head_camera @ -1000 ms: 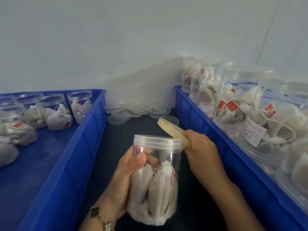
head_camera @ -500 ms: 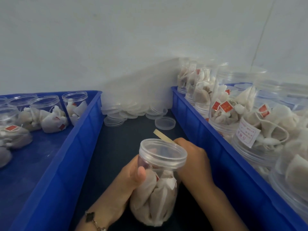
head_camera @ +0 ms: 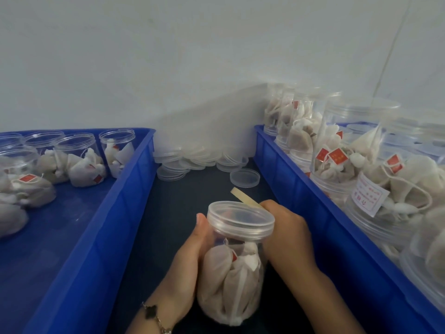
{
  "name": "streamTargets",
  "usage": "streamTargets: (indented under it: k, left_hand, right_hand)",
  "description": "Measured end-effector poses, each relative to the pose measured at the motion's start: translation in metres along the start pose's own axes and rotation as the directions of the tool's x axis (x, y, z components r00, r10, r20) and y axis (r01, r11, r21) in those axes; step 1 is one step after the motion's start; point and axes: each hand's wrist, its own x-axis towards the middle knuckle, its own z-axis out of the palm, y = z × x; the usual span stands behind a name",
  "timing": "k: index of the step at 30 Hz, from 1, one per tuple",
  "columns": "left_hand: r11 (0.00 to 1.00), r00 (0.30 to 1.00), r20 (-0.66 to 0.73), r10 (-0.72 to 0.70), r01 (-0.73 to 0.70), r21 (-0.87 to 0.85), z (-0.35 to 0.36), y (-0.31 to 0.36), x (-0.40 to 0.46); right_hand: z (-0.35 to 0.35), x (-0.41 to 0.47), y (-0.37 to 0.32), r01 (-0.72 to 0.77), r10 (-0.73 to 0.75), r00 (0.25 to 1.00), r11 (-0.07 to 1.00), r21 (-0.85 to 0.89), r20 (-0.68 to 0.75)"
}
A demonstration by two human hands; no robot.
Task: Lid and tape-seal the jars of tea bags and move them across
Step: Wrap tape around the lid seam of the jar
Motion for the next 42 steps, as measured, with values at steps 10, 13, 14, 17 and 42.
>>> streamTargets:
  k: [10, 13, 14, 17, 42]
  left_hand:
    - [0.637, 0.608, -0.262, 0.75, -0.555, 0.535, -0.004, -0.009, -0.043]
    - [0.38, 0.381, -0.16, 0.911, -0.622, 0.684, 0.004, -0.023, -0.045]
    - [0.32, 0.339, -0.119, 0.933, -0.633, 0.705, 0.007, -0.026, -0.048]
    - [0.317, 0.351, -0.099, 0.931, -0.648, 0.692, 0.016, -0.028, -0.055]
    - [0.911, 0.94, 0.07, 0.333, -0.34, 0.234, -0.011, 0.015, -0.049]
  right_hand:
    - [0.006, 0.0, 0.005, 0.035, -0.036, 0.996, 0.999, -0.017, -0.082]
    - [0.005, -0.001, 0.004, 0.047, -0.052, 0.996, 0.997, -0.063, -0.071]
    - [0.004, -0.001, 0.003, 0.032, -0.036, 0.998, 0.996, -0.078, -0.058]
    - [0.003, -0.002, 0.003, 0.003, -0.01, 0.997, 0.996, -0.088, -0.076]
    - [-0.017, 0.007, 0.009, 0.154, -0.173, 0.962, 0.983, -0.104, -0.21]
